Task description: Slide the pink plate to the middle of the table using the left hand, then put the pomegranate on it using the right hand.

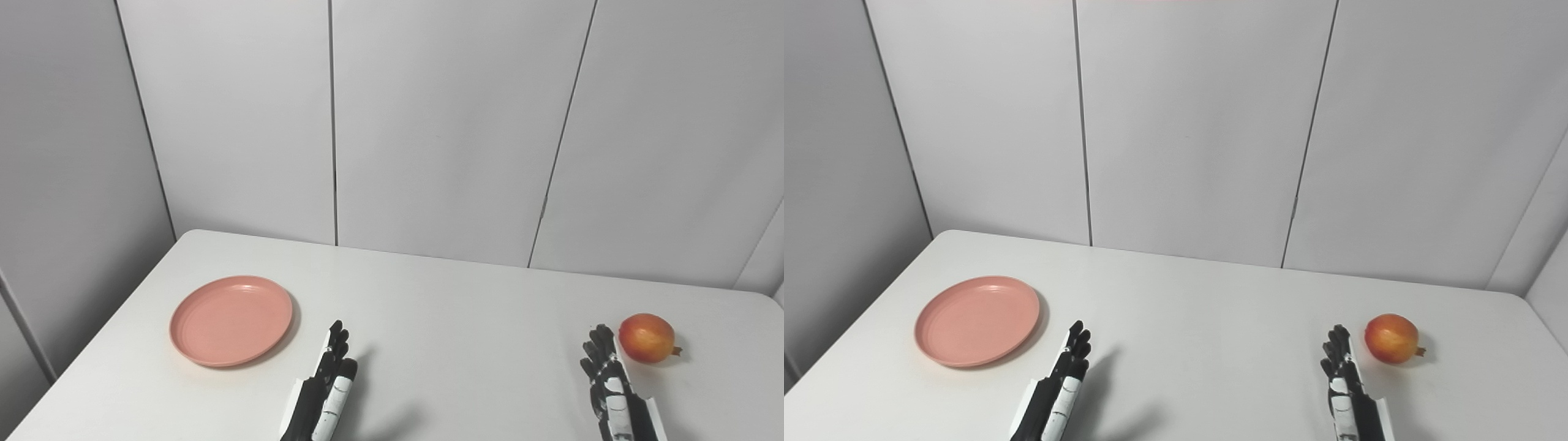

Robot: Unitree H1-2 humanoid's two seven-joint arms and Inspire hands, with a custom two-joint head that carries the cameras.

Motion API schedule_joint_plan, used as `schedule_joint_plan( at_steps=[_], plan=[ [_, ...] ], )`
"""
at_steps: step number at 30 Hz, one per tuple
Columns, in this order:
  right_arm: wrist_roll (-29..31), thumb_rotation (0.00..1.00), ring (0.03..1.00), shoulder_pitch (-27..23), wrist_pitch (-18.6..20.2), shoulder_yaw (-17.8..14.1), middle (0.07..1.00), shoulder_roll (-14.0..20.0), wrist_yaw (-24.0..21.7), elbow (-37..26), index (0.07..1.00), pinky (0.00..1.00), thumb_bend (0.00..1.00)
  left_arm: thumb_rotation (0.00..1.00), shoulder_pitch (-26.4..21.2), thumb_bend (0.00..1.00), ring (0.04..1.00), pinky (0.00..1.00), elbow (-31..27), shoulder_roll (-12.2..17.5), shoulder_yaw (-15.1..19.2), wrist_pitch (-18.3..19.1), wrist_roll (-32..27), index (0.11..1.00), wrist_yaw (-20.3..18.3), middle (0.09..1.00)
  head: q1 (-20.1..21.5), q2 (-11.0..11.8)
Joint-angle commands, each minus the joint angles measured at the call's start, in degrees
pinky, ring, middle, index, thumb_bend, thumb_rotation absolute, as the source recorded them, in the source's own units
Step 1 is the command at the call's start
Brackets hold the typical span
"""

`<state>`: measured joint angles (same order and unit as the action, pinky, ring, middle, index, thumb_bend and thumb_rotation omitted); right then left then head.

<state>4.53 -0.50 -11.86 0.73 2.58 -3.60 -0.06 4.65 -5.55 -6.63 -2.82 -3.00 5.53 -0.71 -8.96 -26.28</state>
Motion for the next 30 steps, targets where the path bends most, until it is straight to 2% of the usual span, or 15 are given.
schedule_joint_plan(
  at_steps=[1,6,12,14,18,21,27,30],
  plan=[
    [0.3,1.0,1.0,5.1,1.9,-0.3,1.0,0.0,-0.2,2.0,0.996,1.0,0.79,0.94,1.8,0.83,1.0,1.0,-2.3,-0.3,0.2,1.1,-1.8,1.0,0.2,1.0,0.1,-0.3],
    [0.1,1.0,1.0,5.9,3.1,-0.2,1.0,0.3,-0.2,0.3,0.992,1.0,0.77,0.94,0.6,0.79,1.0,1.0,-7.4,0.0,1.4,5.7,-6.6,1.0,-0.3,1.0,0.0,-1.0],
    [0.7,1.0,1.0,6.3,4.1,-0.6,0.999,0.7,-0.3,-0.7,0.988,1.0,0.76,0.95,-2.0,0.79,0.995,1.0,-12.3,1.0,2.9,9.0,-8.7,1.0,0.2,1.0,-0.5,-1.8],
    [1.1,1.0,1.0,6.4,4.4,-0.8,0.998,0.9,-0.4,-0.9,0.987,1.0,0.76,0.94,-3.2,0.81,0.98,1.0,-13.8,1.1,3.7,11.0,-9.2,1.0,0.6,0.989,-0.7,-2.0],
    [1.6,1.0,1.0,6.5,4.8,-0.9,0.992,1.1,-0.5,-1.3,0.979,1.0,0.76,0.92,-6.2,0.91,0.98,1.0,-16.3,2.3,5.7,15.6,-12.0,0.99,0.0,0.987,-1.1,-2.0],
    [1.9,0.99,1.0,6.7,5.0,-1.0,0.991,1.1,-0.6,-1.5,0.977,1.0,0.77,0.9,-8.0,0.95,0.977,1.0,-16.8,3.5,6.7,17.2,-13.5,0.962,0.0,0.989,-1.3,-2.0],
    [2.0,0.99,1.0,6.7,5.4,-0.9,0.989,1.2,-0.6,-1.7,0.978,1.0,0.76,0.96,-12.6,0.98,0.908,0.92,-16.9,8.9,9.4,20.4,-15.2,0.894,-0.3,0.918,-1.1,-2.2],
    [2.2,0.99,1.0,6.7,5.6,-1.0,0.985,1.2,-0.7,-1.7,0.974,1.0,0.77,0.99,-14.4,0.98,0.901,0.89,-14.6,12.5,11.0,18.7,-16.7,0.893,-2.0,0.902,-1.1,-2.2]
  ],
)
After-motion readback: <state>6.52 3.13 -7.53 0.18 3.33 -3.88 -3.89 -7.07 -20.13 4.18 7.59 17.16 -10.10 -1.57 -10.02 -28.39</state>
